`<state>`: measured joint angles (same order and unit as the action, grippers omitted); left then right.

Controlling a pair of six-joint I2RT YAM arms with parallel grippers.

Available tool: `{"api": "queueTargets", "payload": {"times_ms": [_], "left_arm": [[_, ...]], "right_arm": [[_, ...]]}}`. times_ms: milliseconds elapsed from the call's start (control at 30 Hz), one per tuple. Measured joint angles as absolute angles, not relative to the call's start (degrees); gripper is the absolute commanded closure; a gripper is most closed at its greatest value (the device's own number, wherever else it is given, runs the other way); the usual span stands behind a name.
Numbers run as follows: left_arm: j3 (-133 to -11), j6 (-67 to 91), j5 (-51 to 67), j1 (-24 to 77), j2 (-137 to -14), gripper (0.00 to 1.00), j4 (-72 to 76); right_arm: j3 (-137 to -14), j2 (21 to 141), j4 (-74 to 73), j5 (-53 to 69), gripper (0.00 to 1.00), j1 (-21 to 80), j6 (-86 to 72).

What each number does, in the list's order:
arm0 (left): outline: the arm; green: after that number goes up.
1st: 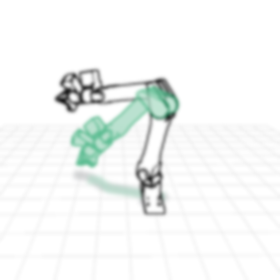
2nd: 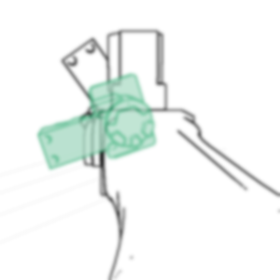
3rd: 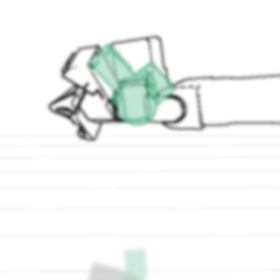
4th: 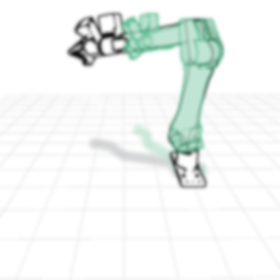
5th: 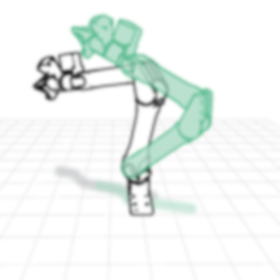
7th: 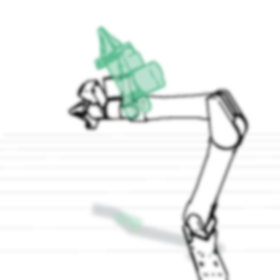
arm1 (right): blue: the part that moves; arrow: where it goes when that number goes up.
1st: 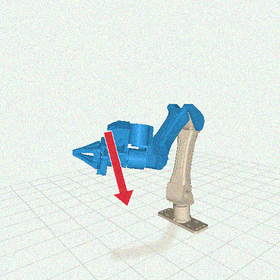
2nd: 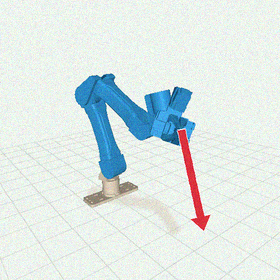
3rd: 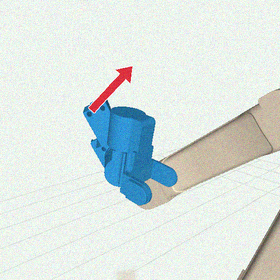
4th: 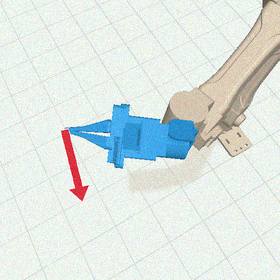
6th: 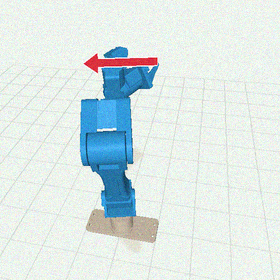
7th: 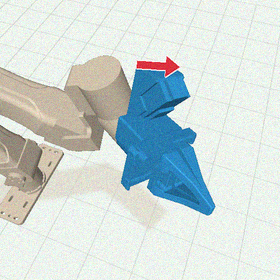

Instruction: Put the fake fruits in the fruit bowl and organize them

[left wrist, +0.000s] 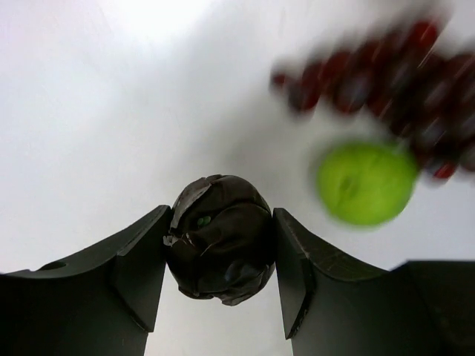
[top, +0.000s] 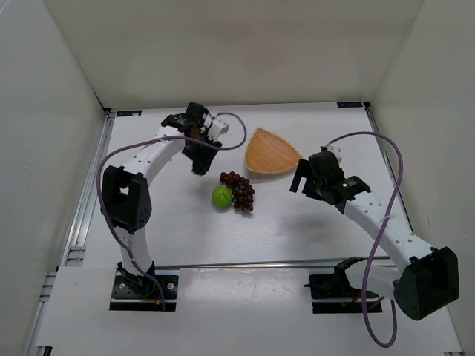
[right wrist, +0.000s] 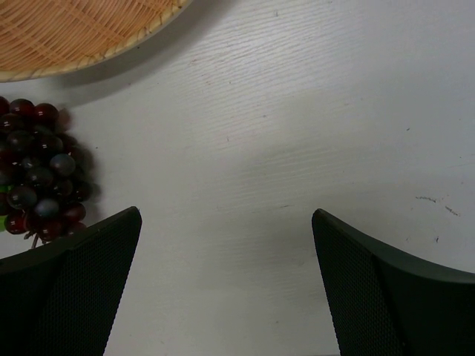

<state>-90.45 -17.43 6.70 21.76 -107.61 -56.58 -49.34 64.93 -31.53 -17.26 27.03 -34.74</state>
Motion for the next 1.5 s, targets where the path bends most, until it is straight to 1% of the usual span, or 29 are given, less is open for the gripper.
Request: {"api": "queueTargets", "payload": {"times_ms": [133, 167, 267, 300, 400, 467, 500, 533, 567, 633, 667, 767, 867, 967, 1067, 1300, 1400, 1500], "left_arm": [[-103.7, -16.6, 5.8, 27.0, -110.0, 0.76, -51.1], [-107.0, -16.3, 5.9, 28.6, -111.6, 0.74, -49.4], [-118.7, -15.3, 7.5, 32.1, -119.5, 0.72, -46.1], [-122.4, -15.0, 8.2, 33.0, -122.7, 0.68, -45.2], [-130.1, -14.7, 9.5, 34.7, -131.9, 0.63, -43.2], [-131.7, -14.7, 10.3, 35.3, -136.3, 0.54, -42.6], [-131.8, -14.9, 10.6, 35.6, -137.9, 0.47, -42.5], [-131.8, -15.2, 11.0, 35.8, -139.4, 0.38, -42.4], [-131.7, -15.5, 11.3, 36.0, -140.5, 0.21, -42.5], [-131.7, -16.4, 11.6, 36.4, -141.8, 0.09, -42.9], [-131.7, -16.8, 11.8, 36.6, -141.9, 0.00, -43.0], [-131.8, -16.9, 12.2, 37.3, -141.2, 0.00, -42.5], [-131.5, -16.4, 11.8, 37.5, -138.9, 0.00, -42.3], [-129.1, -14.9, 10.2, 37.6, -133.8, 0.00, -41.9], [-124.6, -13.0, 7.5, 36.8, -125.6, 0.00, -41.3], [-103.5, -12.2, 2.0, 29.3, -98.9, 0.00, -40.5], [-94.0, -12.9, 0.2, 25.0, -90.7, 0.00, -41.2], [-84.7, -13.9, -1.7, 22.2, -85.5, 0.00, -43.3]], "right_arm": [[-49.4, 64.9, -30.7, -17.6, 0.00, 26.8, -34.8], [-49.4, 64.9, -30.3, -17.7, 0.00, 26.6, -34.8], [-49.4, 64.9, -29.4, -17.7, 0.00, 26.0, -34.3], [-49.4, 64.9, -29.3, -17.7, 0.00, 25.8, -34.1], [-49.4, 64.9, -28.9, -17.7, 0.00, 25.6, -33.4], [-49.4, 64.8, -28.7, -17.7, 0.00, 25.6, -32.8], [-49.3, 64.6, -28.6, -17.7, 0.00, 25.6, -32.3], [-49.3, 64.3, -28.5, -17.7, 0.00, 25.6, -31.9], [-49.3, 63.8, -28.4, -17.6, 0.00, 25.6, -31.2], [-49.2, 62.6, -28.4, -17.0, 0.00, 25.6, -29.7], [-49.1, 62.0, -28.2, -16.5, 0.00, 25.6, -28.8], [-48.9, 61.5, -27.7, -15.2, 0.00, 26.8, -25.7], [-49.1, 63.7, -27.0, -12.9, 0.00, 30.6, -22.5], [-50.9, 69.6, -26.8, -8.3, 0.00, 33.9, -20.3], [-54.6, 77.1, -26.7, -4.2, 0.00, 37.2, -19.0], [-66.0, 92.7, -24.8, -0.7, 0.00, 43.6, -19.3], [-71.3, 98.6, -24.9, -0.1, 0.00, 44.1, -20.0], [-74.7, 103.9, -24.4, 0.3, 0.00, 44.0, -20.6]]}}
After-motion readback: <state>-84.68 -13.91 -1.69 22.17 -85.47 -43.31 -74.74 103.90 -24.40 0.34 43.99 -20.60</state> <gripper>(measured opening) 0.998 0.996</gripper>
